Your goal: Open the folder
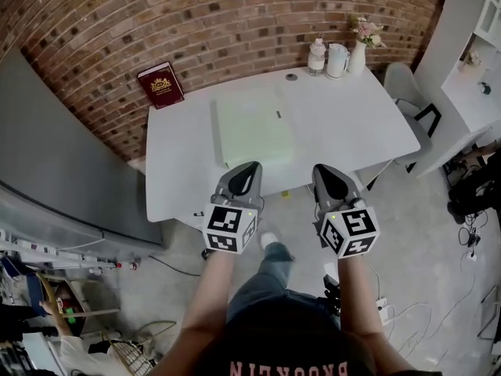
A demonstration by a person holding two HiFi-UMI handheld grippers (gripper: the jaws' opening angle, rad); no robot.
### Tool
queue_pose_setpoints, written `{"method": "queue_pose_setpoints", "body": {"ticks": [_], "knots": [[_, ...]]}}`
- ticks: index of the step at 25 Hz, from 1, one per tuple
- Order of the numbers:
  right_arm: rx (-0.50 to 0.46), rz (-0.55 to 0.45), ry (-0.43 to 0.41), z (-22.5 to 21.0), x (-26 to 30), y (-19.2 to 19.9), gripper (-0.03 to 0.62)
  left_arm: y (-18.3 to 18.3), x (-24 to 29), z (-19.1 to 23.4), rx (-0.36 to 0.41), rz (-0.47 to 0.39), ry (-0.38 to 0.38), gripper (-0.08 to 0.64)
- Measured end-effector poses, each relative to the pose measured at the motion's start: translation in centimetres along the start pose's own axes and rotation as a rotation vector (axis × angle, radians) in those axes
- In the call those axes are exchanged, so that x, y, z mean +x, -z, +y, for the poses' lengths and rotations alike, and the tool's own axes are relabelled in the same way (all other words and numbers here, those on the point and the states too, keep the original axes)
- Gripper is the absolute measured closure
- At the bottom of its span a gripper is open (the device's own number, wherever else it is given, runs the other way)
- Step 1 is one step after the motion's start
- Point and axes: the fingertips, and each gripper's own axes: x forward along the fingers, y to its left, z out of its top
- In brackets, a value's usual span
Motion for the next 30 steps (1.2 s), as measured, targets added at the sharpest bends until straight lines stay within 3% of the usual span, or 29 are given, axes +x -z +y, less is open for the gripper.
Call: {"method": "queue_pose_setpoints", "body": {"ticks": [5,13,22,30], "knots": [[0.002,0.037,-0.005,-2.2,3.2,0.6,0.592,1.2,4.0,1.3,-0.030,0.053,0.034,0.468],[0.073,0.138,-0.017,-6.4,9.7,2.5,0.592,3.7,10.4,3.9,0.006,0.164,0.064,0.462],[0.147,0.358,-0.063,-9.0,16.8,7.8,0.592,7.7,15.6,7.0,0.061,0.330,0.135,0.445],[0.245,0.619,-0.127,-9.2,19.8,13.8,0.591,9.8,18.4,8.0,0.096,0.408,0.188,0.413]]}}
